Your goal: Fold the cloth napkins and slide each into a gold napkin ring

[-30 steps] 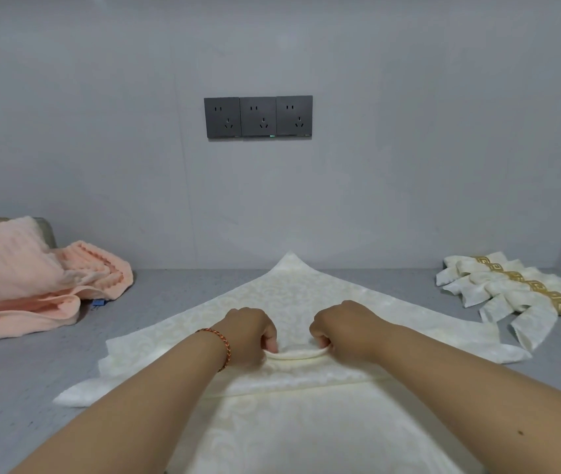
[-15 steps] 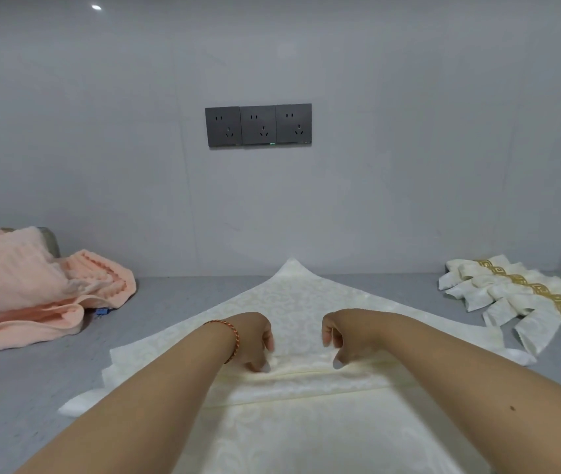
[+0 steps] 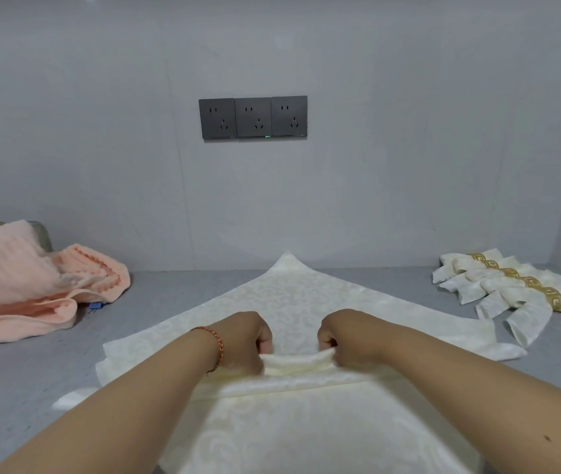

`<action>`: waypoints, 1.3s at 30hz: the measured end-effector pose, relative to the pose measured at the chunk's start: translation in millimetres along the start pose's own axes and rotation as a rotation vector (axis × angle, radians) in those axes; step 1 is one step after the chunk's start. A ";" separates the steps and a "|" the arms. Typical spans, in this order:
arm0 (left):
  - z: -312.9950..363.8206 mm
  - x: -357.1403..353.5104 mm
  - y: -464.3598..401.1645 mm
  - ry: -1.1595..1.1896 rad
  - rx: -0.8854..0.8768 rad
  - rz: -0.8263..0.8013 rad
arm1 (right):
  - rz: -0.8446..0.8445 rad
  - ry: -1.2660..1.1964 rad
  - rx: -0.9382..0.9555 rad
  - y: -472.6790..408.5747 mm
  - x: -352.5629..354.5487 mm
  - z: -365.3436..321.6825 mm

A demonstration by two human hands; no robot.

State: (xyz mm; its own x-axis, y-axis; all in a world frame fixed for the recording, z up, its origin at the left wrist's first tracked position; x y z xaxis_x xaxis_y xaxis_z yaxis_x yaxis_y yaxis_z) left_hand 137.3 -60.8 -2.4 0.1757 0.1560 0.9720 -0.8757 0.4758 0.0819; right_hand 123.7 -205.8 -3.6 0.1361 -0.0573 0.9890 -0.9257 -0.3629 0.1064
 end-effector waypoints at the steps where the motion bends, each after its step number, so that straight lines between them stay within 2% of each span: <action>1: 3.4 0.8 4.3 -0.018 -0.019 0.032 | 0.011 0.017 0.004 3.6 -0.5 -2.1; 8: 17.2 -4.6 34.3 -0.096 -0.046 -0.049 | -0.068 0.048 0.003 32.8 -5.3 -5.4; 13: 27.9 -12.8 54.3 -0.074 -0.081 -0.028 | 0.015 -0.025 0.029 58.2 -9.4 -7.7; 17: 33.8 -30.3 64.4 -0.062 -0.111 -0.048 | 0.012 -0.071 -0.010 67.5 -23.2 -5.2; 21: 40.1 -38.8 69.6 -0.223 -0.137 0.037 | 0.027 0.049 0.031 73.4 -26.7 -15.1; 25: 42.7 -39.1 71.4 -0.274 -0.169 0.109 | 0.059 -0.117 0.028 69.0 -19.5 -30.8; 28: 36.6 -39.8 74.0 -0.022 -0.134 0.053 | 0.025 -0.293 0.090 59.9 -26.6 -52.7; 31: 13.9 -36.3 72.1 0.558 0.016 0.021 | 0.075 -0.316 0.127 55.3 -32.3 -58.3; 33: -6.5 -32.9 71.6 0.777 0.132 0.046 | 0.083 -0.324 0.117 53.6 -35.8 -54.3; 36: -35.3 -27.0 70.5 0.644 0.233 0.048 | 0.050 -0.346 0.104 53.3 -37.9 -54.0; 39: -47.8 -25.8 68.1 0.494 0.271 -0.036 | 0.000 -0.268 0.096 47.3 -37.6 -63.7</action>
State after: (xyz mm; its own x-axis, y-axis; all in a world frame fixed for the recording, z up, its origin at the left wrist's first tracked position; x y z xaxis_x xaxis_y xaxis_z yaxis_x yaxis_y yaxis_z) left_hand 94.6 9.0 -32.5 0.3402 0.5615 0.7543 -0.9380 0.2594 0.2299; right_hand 52.3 -161.6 -29.2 0.2362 -0.2963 0.9254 -0.8899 -0.4484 0.0835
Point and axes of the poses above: each hand's wrist, its own y-axis away from the middle knuckle, its own x-axis out of the back of the hand, z = x × y, the point moved 9 cm from there along -y, towards the middle knuckle, and after that the axes turned 3 degrees about -x, right-handed, at the moved point
